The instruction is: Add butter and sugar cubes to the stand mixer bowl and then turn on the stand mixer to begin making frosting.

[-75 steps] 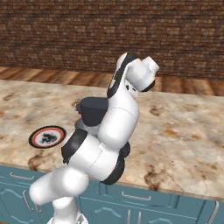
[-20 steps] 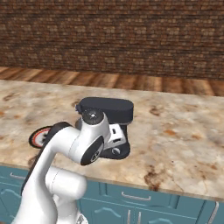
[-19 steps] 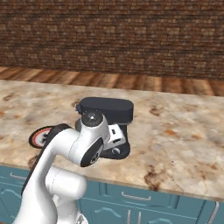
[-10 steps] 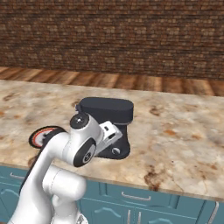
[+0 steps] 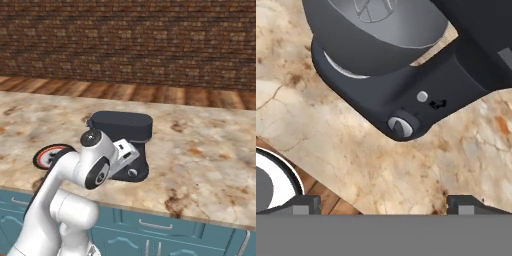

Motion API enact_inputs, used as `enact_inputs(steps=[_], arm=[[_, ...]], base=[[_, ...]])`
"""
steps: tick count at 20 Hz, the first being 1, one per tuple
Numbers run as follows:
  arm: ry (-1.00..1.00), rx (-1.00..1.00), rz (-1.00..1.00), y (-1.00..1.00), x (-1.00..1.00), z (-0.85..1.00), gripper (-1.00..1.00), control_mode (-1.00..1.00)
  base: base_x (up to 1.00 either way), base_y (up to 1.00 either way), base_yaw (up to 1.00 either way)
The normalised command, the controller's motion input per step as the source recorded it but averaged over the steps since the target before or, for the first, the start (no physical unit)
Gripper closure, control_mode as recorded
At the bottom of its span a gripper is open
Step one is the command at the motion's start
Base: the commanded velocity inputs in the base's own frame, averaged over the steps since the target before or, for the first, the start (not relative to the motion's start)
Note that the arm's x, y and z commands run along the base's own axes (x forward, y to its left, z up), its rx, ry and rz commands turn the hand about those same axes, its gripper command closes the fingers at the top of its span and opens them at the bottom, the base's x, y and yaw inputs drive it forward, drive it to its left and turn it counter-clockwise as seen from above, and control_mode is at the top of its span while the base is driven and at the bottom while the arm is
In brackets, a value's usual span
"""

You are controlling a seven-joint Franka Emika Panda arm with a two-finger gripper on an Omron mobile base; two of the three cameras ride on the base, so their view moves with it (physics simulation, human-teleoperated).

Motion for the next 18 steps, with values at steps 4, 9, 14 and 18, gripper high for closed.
enact_inputs(steps=[4,9,14,18], arm=[[0.0,0.07,-0.08,0.02,0.0,-0.15,-1.0,-1.0],[0.02,0.05,-0.2,0.2,0.07,-0.24,-1.0,-1.0],[0.05,0.02,-0.22,0.08,0.29,-0.25,-1.0,-1.0],[0.07,0.01,-0.14,-0.04,0.27,-0.18,-1.0,-1.0]], base=[[0.0,0.0,0.0],[0.0,0.0,0.0],[0.0,0.0,0.0],[0.0,0.0,0.0]])
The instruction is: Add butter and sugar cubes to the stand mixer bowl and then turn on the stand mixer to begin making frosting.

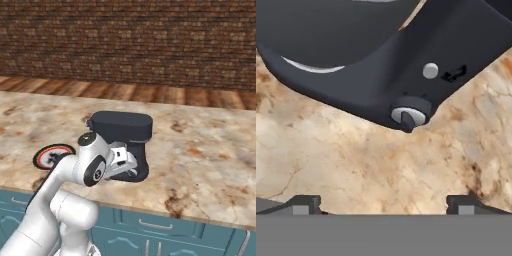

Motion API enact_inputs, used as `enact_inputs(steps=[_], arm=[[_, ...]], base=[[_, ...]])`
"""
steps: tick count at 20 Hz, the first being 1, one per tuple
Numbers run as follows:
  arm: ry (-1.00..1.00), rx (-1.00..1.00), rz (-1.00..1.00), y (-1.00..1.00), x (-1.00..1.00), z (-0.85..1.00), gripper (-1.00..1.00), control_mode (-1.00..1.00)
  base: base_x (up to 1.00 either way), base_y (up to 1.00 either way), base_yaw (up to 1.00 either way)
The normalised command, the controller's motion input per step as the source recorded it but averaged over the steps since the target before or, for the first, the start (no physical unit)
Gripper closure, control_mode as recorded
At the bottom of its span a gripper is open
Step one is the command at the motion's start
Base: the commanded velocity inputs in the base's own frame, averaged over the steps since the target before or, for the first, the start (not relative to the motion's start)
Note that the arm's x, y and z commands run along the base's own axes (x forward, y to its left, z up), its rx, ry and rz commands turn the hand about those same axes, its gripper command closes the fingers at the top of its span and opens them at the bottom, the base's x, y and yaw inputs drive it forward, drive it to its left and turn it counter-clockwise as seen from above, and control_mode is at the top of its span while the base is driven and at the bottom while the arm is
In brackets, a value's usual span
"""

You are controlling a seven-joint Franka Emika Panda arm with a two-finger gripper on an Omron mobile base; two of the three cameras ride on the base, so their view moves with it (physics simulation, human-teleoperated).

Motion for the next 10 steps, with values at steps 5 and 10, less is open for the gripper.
enact_inputs(steps=[5,10], arm=[[0.06,0.0,-0.06,-0.23,0.55,-0.07,-1.0,-1.0],[0.03,0.0,0.0,-0.2,0.49,-0.07,-1.0,-1.0]], base=[[0.0,0.0,0.0],[0.0,0.0,0.0]])
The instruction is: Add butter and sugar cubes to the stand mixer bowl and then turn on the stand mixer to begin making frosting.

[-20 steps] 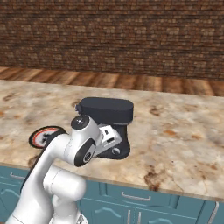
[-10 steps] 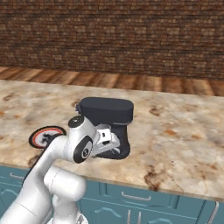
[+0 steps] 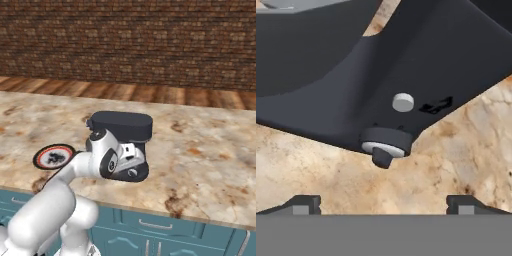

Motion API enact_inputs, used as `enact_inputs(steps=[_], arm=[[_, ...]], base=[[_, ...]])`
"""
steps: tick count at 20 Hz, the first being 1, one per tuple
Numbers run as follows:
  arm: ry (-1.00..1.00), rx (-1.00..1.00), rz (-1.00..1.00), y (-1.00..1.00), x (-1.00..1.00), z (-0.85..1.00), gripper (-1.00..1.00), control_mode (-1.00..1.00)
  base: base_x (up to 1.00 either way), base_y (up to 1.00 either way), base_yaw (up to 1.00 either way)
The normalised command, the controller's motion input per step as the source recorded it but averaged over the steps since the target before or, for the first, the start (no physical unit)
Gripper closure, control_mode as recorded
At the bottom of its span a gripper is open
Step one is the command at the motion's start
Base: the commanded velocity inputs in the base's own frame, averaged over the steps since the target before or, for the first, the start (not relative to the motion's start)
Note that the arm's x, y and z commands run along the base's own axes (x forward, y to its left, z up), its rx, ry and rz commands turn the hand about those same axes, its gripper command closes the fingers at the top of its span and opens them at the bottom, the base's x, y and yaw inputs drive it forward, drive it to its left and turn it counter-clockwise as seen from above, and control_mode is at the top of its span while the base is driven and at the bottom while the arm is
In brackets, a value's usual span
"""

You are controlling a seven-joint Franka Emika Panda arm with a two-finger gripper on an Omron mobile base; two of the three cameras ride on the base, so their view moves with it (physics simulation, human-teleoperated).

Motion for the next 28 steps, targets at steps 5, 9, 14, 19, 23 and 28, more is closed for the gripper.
enact_inputs(steps=[5,9,14,19,23,28], arm=[[0.04,0.0,0.0,-0.08,0.25,-0.27,-1.0,-1.0],[0.02,0.0,0.0,-0.01,0.0,-0.35,-1.0,-1.0],[0.0,0.0,0.0,0.0,0.0,-0.35,-1.0,-1.0],[0.0,0.0,0.0,-0.05,0.11,-0.25,-1.0,-1.0],[0.0,0.0,0.0,-0.05,0.3,-0.21,-1.0,-1.0],[0.0,0.0,0.0,-0.06,0.38,-0.08,-1.0,-1.0]], base=[[0.0,0.0,0.0],[0.0,0.0,0.0],[0.0,0.0,0.0],[0.0,0.0,0.0],[0.0,0.0,0.0],[0.0,0.0,0.0]])
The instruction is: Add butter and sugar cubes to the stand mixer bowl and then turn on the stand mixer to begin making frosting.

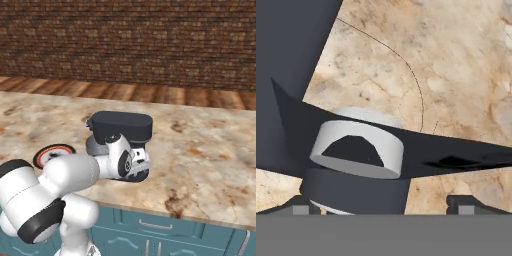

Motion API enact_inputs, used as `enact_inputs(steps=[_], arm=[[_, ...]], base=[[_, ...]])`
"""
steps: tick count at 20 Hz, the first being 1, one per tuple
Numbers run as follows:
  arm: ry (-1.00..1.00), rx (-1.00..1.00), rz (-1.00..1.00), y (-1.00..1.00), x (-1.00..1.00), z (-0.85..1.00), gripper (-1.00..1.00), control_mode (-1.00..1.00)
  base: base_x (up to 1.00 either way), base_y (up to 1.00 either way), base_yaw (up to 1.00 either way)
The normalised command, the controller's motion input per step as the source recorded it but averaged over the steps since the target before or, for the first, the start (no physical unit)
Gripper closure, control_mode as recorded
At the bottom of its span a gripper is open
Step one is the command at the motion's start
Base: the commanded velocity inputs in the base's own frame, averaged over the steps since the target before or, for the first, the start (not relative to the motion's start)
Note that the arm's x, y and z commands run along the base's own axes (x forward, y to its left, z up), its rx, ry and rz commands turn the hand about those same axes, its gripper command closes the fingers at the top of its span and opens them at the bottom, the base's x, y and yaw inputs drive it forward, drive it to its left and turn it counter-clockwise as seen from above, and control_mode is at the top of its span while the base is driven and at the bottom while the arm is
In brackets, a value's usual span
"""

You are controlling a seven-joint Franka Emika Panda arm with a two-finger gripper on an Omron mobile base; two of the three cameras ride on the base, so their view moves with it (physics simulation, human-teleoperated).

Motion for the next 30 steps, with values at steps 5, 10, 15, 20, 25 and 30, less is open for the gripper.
enact_inputs(steps=[5,10,15,20,25,30], arm=[[0.0,0.0,0.0,-0.01,0.19,-0.06,1.0,-1.0],[0.0,0.01,0.0,-0.02,0.0,0.02,1.0,-1.0],[0.0,0.21,0.0,-0.23,0.01,0.15,1.0,-1.0],[0.03,0.38,0.0,-0.3,0.07,0.03,1.0,-1.0],[0.06,0.37,0.0,-0.21,0.17,0.0,1.0,-1.0],[0.09,0.35,0.0,-0.13,0.16,0.0,1.0,-1.0]], base=[[0.0,0.0,0.0],[0.0,0.0,0.0],[0.0,0.0,0.0],[0.0,0.0,0.0],[0.0,0.0,0.0],[0.0,0.0,0.0]])
